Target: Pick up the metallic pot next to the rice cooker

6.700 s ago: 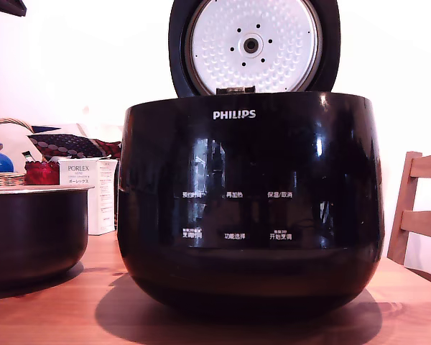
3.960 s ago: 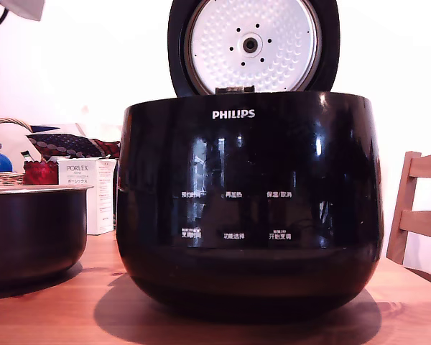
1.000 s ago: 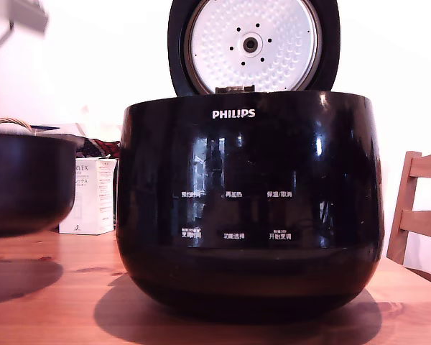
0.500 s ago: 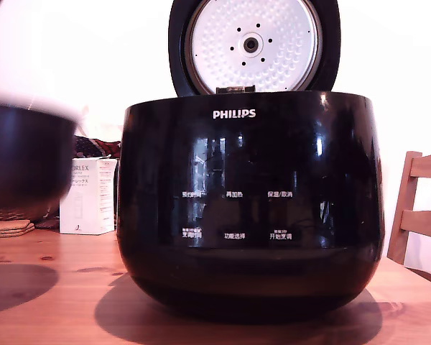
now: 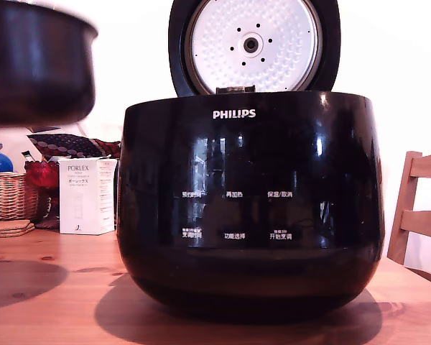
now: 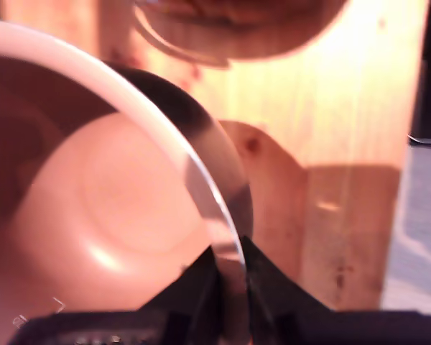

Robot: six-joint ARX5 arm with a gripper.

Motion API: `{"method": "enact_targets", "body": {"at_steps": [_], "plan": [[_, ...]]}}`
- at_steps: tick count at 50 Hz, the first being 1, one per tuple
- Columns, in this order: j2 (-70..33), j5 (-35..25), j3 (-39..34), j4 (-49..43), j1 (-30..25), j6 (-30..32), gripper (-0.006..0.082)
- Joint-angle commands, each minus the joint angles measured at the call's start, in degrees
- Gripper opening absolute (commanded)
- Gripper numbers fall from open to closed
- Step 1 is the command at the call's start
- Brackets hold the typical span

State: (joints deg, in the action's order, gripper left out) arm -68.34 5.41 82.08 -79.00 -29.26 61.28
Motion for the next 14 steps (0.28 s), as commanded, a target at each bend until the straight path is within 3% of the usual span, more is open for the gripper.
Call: {"method": "enact_targets", "body": {"at_steps": [1, 14], "plan": [[0.94, 0.02, 2.12, 1.36, -0.63, -1.05, -0.0024], [0.92, 0.11, 2.14, 1.31, -0.72, -1.27, -0.0024]]}}
